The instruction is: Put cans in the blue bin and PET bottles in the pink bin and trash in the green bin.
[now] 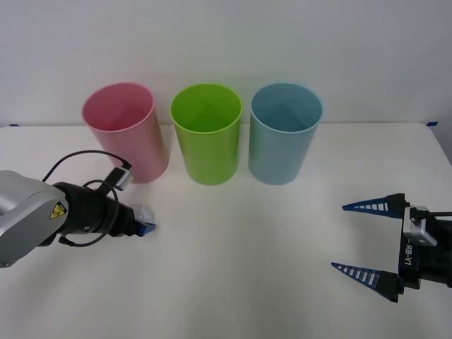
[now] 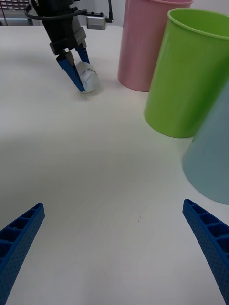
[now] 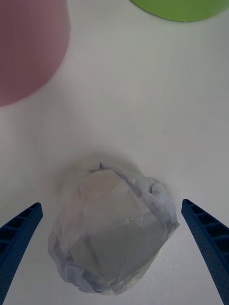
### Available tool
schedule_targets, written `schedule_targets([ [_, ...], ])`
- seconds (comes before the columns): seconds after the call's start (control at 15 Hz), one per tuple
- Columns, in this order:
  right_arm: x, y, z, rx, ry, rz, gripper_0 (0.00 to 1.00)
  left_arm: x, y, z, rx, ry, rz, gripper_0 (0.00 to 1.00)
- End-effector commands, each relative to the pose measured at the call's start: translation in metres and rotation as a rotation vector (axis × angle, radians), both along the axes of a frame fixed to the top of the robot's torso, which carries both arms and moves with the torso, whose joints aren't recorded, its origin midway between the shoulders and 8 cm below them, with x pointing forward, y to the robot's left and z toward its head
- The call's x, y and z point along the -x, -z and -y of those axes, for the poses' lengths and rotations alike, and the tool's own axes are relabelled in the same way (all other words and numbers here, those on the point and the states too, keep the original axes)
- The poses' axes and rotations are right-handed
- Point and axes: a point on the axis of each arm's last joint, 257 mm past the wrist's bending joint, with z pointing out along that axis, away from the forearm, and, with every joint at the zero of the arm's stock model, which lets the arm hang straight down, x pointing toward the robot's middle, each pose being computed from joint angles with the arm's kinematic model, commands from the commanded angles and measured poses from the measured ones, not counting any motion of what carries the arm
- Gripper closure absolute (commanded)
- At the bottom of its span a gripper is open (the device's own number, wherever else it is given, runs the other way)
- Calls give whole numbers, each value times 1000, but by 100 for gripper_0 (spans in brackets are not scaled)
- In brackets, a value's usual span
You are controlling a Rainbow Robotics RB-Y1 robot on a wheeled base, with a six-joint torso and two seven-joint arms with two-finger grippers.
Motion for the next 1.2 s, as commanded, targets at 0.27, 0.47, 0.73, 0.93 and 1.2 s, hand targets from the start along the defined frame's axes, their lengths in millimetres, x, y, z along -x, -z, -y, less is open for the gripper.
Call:
schedule_targets([
  [0.27,0,0,0,0,0,0,0,0,9,5,4,-6,-8,0],
  [0.47,0,0,0,0,0,0,0,-1,8,8,7,-3,-6,0],
  [0.73,0,0,0,0,0,0,0,-6,5,9,9,-2,9,21],
  [0.93,0,0,0,0,0,0,0,-8,4,7,7,-6,14,100],
  [1.2,0,0,0,0,0,0,0,-10,6,4,16,-19,17,100],
])
